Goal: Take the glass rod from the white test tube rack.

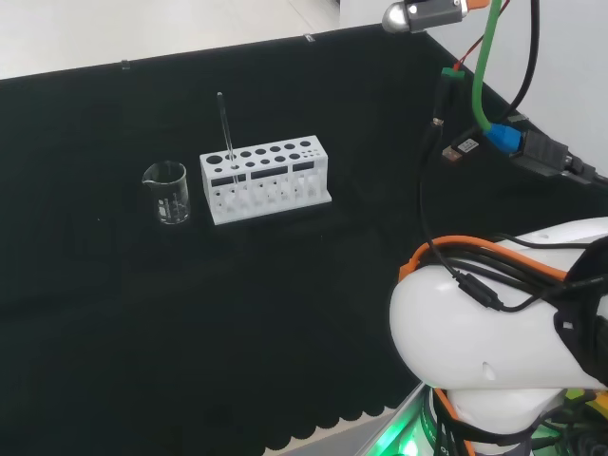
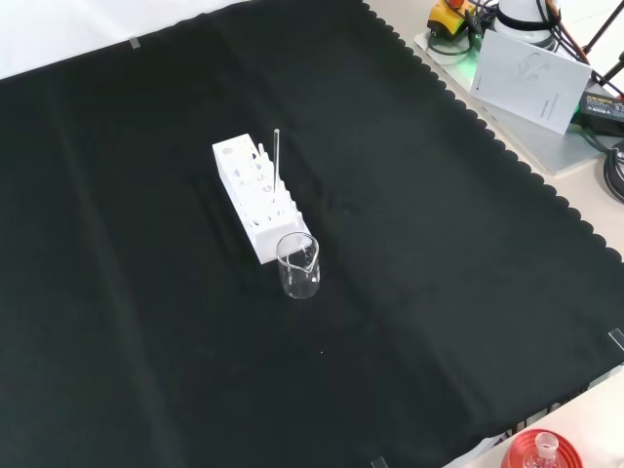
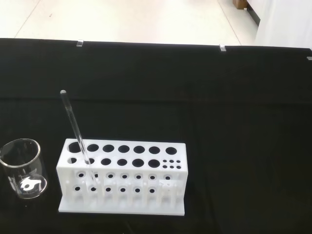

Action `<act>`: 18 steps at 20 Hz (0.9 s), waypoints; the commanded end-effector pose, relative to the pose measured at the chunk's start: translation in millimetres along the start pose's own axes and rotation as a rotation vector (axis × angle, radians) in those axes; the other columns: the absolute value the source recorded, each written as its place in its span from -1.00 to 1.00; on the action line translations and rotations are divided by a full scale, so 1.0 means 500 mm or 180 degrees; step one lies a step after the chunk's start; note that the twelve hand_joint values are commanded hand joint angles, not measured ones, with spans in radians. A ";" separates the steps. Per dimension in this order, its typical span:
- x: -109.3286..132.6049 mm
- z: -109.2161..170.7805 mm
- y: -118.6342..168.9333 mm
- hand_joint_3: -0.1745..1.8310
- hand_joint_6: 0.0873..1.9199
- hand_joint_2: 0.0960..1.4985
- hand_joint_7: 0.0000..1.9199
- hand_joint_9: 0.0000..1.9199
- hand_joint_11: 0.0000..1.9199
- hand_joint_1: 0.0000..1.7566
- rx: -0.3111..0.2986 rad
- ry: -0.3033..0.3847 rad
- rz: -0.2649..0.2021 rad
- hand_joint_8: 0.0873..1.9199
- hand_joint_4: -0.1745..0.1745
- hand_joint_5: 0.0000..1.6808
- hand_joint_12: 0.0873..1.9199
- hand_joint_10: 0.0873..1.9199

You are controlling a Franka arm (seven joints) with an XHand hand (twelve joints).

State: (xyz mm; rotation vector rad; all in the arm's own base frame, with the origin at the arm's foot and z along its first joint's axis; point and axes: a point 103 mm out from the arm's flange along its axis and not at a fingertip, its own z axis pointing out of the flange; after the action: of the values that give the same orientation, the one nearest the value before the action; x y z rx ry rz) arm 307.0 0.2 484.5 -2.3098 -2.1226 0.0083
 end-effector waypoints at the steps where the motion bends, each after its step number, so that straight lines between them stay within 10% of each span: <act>1: -0.036 -0.097 -0.125 -0.39 -1.00 -0.11 -0.95 -0.96 -1.00 -0.22 -0.0255 -0.0044 0.0275 -1.00 -0.14 -1.00 0.30 -0.50; 7: -0.043 -0.102 -0.136 -0.42 -1.00 -0.09 -0.99 -1.00 -1.00 -0.24 -0.0238 -0.0003 0.0305 -1.00 0.31 -1.00 0.43 -0.29; 18: -0.049 -0.090 -0.137 -0.49 -1.00 -0.14 -1.00 -1.00 -1.00 -0.32 -0.0110 -0.0006 0.0243 -1.00 0.54 -1.00 0.40 -0.40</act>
State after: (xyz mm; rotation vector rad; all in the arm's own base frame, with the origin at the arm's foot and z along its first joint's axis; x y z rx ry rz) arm 246.1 -12.8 535.8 -2.4198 -2.0873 -0.0887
